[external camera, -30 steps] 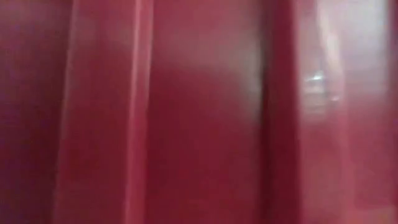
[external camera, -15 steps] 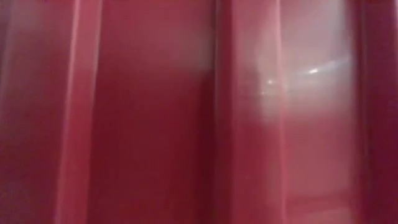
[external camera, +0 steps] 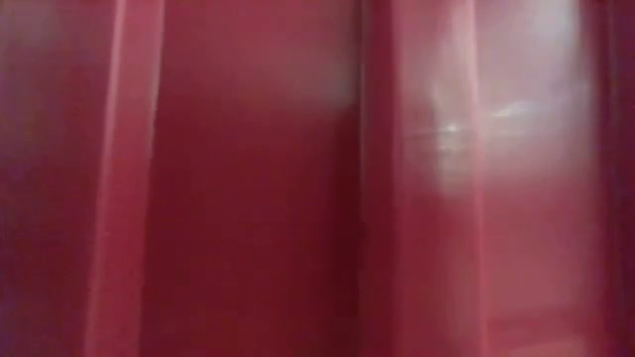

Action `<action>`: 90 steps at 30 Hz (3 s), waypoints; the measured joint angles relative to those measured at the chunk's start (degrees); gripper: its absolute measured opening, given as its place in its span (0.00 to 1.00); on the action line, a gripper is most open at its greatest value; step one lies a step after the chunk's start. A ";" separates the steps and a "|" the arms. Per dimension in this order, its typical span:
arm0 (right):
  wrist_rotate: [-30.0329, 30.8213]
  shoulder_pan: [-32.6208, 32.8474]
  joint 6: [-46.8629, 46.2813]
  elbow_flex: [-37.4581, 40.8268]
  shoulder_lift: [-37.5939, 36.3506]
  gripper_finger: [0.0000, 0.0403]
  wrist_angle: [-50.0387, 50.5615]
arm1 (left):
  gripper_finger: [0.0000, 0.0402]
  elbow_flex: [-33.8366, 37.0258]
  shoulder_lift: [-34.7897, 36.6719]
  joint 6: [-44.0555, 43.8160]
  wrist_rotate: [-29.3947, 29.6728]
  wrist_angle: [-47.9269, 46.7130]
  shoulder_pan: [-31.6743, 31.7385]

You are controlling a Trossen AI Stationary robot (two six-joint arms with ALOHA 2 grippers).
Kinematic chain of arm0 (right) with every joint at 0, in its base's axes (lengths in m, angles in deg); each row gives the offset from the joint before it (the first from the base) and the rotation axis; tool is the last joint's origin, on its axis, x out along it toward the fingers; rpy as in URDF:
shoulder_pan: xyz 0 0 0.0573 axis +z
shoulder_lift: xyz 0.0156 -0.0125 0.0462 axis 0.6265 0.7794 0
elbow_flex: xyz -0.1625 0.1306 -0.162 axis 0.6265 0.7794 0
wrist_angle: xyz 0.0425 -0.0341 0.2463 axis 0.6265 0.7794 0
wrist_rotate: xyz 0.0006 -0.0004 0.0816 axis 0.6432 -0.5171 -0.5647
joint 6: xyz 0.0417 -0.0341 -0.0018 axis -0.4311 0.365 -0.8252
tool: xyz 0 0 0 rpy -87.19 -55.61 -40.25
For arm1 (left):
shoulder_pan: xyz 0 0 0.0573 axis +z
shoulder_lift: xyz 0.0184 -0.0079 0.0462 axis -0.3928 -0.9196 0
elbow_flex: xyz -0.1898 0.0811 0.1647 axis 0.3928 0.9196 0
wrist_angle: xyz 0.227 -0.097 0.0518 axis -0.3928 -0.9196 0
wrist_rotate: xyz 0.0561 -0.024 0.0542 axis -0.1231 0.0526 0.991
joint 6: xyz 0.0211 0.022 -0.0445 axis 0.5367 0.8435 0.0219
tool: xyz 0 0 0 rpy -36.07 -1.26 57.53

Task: Sort blocks
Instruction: Assemble the bin divider into the red bin

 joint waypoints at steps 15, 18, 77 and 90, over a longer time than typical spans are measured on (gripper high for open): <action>1.25 0.04 -1.91 2.67 0.13 0.00 1.60 | 0.00 0.04 -0.02 -0.12 0.04 0.25 0.00; 1.03 0.04 -2.15 2.70 0.13 0.00 1.58 | 0.00 0.04 0.00 -0.05 0.04 0.28 0.00; -6.29 -0.72 -11.30 2.78 4.83 0.00 7.92 | 0.02 8.78 -1.75 -2.91 2.26 3.03 1.07; -7.39 -0.74 -15.44 2.78 5.17 0.12 7.38 | 0.20 8.95 -5.73 -4.27 1.49 2.71 1.11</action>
